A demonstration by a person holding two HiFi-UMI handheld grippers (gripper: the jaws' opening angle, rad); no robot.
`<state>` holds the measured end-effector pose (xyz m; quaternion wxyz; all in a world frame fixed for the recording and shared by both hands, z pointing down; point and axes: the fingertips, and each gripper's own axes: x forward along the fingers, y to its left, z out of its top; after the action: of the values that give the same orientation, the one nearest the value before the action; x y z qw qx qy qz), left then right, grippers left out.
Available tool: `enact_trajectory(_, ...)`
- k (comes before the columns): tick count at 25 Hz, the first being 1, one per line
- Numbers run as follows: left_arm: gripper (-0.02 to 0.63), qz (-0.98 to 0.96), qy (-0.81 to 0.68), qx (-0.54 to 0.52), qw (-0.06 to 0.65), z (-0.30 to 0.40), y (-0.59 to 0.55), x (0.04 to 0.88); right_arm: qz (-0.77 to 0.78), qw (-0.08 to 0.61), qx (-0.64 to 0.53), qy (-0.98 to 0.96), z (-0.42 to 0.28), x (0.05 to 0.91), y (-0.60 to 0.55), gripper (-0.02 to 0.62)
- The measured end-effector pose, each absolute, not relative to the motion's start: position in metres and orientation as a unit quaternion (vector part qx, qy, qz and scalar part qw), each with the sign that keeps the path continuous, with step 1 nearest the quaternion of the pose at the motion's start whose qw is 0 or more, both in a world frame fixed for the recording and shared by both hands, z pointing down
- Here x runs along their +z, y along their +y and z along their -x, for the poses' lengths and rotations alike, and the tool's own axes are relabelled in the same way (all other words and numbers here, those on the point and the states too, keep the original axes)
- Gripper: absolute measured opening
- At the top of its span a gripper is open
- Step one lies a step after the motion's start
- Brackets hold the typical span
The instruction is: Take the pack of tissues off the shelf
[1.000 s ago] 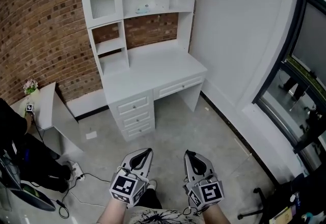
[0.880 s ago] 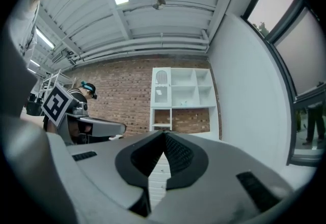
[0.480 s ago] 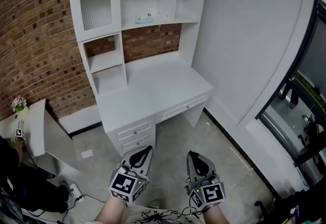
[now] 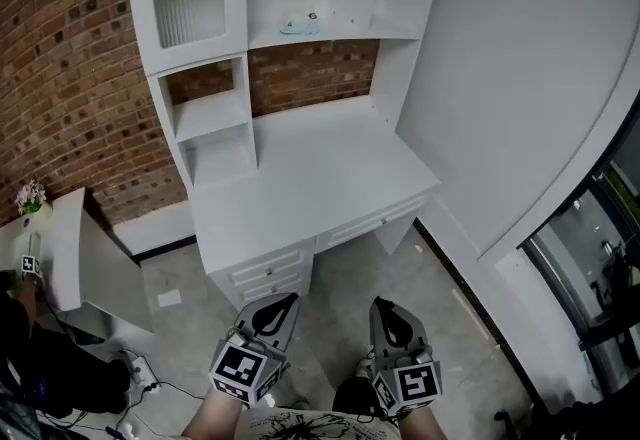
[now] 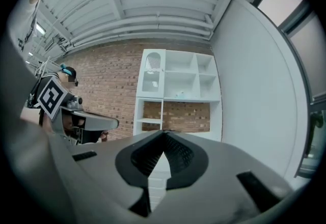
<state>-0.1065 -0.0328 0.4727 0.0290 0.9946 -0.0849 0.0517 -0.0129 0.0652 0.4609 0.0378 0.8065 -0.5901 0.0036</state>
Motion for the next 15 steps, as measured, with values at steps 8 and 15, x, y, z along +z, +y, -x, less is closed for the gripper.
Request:
enact_trajectory(8,0.014,-0.987,-0.157,0.036,0.012,0.042,-0.081,0.471,-0.767,0.035,-0.009,-0.641,-0.068,0.463,0.005,0.005)
enact_trajectory(15,0.014,-0.973,-0.228,0.036,0.016,-0.043,-0.113,0.456,-0.722,0.029,-0.019,-0.691,-0.168,0.444,-0.044,0.005)
